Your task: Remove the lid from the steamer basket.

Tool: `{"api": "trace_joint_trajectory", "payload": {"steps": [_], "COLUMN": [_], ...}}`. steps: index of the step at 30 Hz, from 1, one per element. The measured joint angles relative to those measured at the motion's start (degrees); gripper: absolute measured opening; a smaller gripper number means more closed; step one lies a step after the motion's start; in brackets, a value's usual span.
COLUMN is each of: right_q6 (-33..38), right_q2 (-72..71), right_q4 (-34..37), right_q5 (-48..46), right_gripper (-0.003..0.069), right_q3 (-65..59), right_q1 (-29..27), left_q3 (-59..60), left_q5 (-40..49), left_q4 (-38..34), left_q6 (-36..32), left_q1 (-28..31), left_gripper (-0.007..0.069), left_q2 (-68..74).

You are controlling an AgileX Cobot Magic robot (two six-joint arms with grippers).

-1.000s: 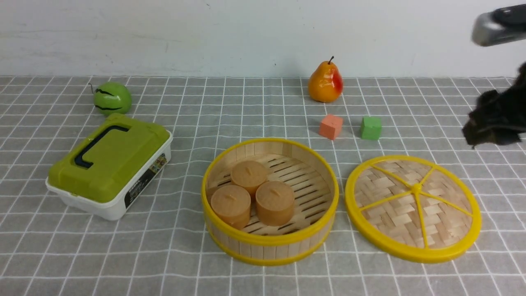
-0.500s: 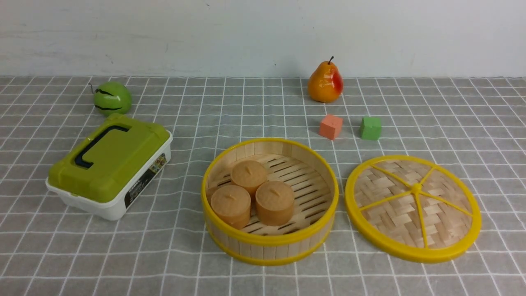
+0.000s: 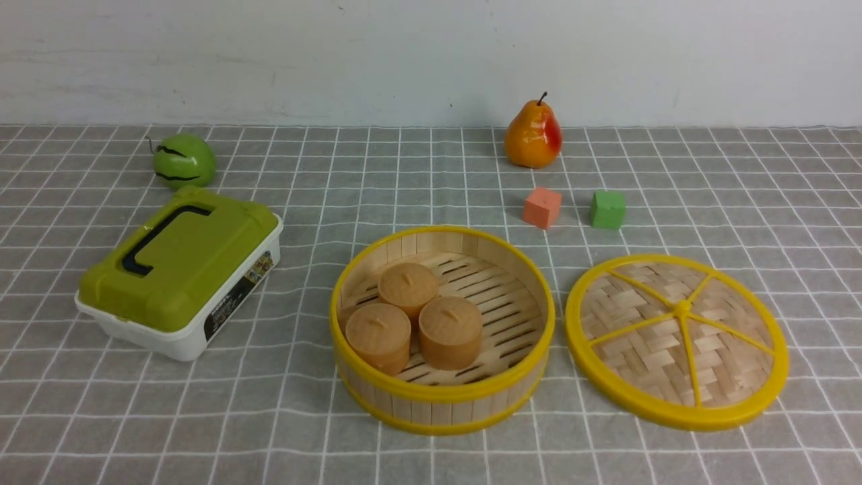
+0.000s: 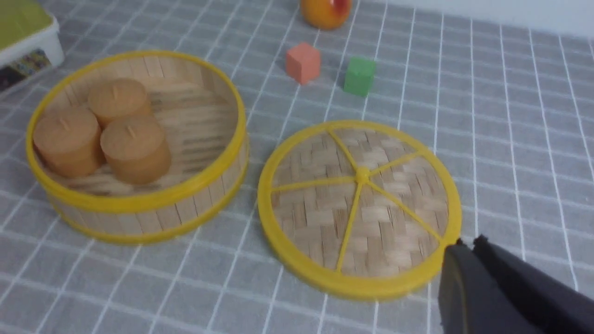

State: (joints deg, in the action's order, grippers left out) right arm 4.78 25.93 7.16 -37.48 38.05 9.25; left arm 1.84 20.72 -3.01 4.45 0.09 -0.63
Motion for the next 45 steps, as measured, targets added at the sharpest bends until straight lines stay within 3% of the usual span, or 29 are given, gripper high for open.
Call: {"api": "trace_joint_trajectory", "payload": {"steps": [1, 2, 4, 6, 9, 15, 19, 25, 45], "right_q6": [0.0, 0.0, 0.0, 0.0, -1.08, -11.47, -14.65, -14.82, -14.82], "right_q2": [-0.62, -2.33, -4.03, -7.93, -13.7, -24.81, -26.49, -26.51, -26.51], "right_q4": [0.3, 1.02, 1.22, 1.44, 1.37, -4.04, -6.77, -7.16, -7.16], "right_q5": [2.3, 12.37, 18.6, 30.88, 35.28, 29.46, 22.39, 16.38, 15.14], "right_gripper": [-0.0008, -0.0007, -0.0006, -0.0006, -0.0004, -0.0003, -0.0001, 0.0003, 0.0029], "right_q3": [-1.29, -7.28, -12.24, -21.63, -29.61, -39.33, -39.55, -39.33, -39.03], "right_q1": [0.0, 0.0, -0.07, -1.03, -4.79, -11.66, -12.0, -12.0, -12.0], "left_q3": [0.0, 0.0, 0.0, 0.0, 0.0, 0.0, 0.0, 0.0, 0.0], "left_q5": [0.0, 0.0, 0.0, 0.0, 0.0, 0.0, 0.0, 0.01, 0.01], "left_q4": [0.0, 0.0, 0.0, 0.0, 0.0, 0.0, 0.0, 0.0, 0.0], "left_q6": [0.0, 0.0, 0.0, 0.0, 0.0, 0.0, 0.0, 0.0, 0.0], "left_q1": [0.0, 0.0, 0.0, 0.0, 0.0, 0.0, 0.0, 0.0, 0.0], "left_gripper": [0.0239, 0.0239, 0.0239, 0.0239, 0.0239, 0.0239, 0.0239, 0.0239, 0.0239], "left_q2": [0.0, 0.0, 0.0, 0.0, 0.0, 0.0, 0.0, 0.0, 0.0]}}
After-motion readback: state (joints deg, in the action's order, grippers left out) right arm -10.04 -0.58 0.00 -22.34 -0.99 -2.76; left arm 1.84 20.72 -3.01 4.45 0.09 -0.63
